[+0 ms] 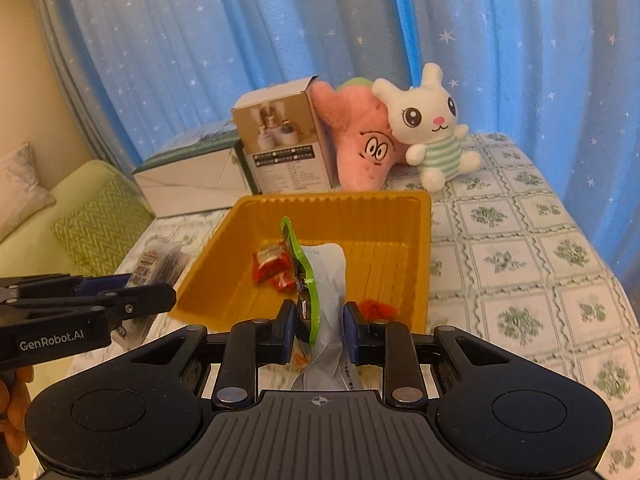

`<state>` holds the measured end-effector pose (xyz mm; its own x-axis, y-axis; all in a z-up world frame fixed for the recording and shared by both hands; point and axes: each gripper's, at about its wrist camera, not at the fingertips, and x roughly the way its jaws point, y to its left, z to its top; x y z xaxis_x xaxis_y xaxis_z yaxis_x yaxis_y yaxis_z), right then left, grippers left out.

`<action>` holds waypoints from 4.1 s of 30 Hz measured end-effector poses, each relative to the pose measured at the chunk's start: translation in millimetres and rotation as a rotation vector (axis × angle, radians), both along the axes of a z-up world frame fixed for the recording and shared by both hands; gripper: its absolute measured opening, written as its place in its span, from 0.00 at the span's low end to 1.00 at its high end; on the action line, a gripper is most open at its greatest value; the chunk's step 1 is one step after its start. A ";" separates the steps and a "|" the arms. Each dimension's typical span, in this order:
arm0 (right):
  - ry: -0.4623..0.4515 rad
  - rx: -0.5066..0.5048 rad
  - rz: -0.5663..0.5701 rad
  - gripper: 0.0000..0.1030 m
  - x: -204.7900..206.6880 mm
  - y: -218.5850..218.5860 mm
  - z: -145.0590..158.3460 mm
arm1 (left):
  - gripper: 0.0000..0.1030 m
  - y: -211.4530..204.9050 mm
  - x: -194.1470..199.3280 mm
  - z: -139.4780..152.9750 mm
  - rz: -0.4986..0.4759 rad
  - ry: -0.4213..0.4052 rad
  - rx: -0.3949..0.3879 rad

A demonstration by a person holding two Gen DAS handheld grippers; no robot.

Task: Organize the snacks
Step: 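Carry the nut bag and green-edged packet over the orange basket with both tools, then lower both held packets into the orange basket and open both grippers, then move both tools back from the basket to the snack pile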

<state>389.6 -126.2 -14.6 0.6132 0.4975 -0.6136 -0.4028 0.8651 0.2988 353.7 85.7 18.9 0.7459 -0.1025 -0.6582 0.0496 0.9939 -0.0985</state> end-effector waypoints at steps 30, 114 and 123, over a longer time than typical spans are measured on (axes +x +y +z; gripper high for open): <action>0.104 0.050 -0.083 0.25 82.4 21.0 -40.0 | 0.34 23.8 72.6 -44.1 0.043 0.043 -0.033; 0.059 -0.008 -0.197 0.62 -219.4 -101.3 -26.3 | 0.34 -36.6 -224.3 -29.9 0.133 0.085 -0.018; 0.086 -0.059 -0.201 0.62 -224.7 -106.0 -49.3 | 0.34 -29.7 -233.5 -57.0 0.119 0.119 -0.016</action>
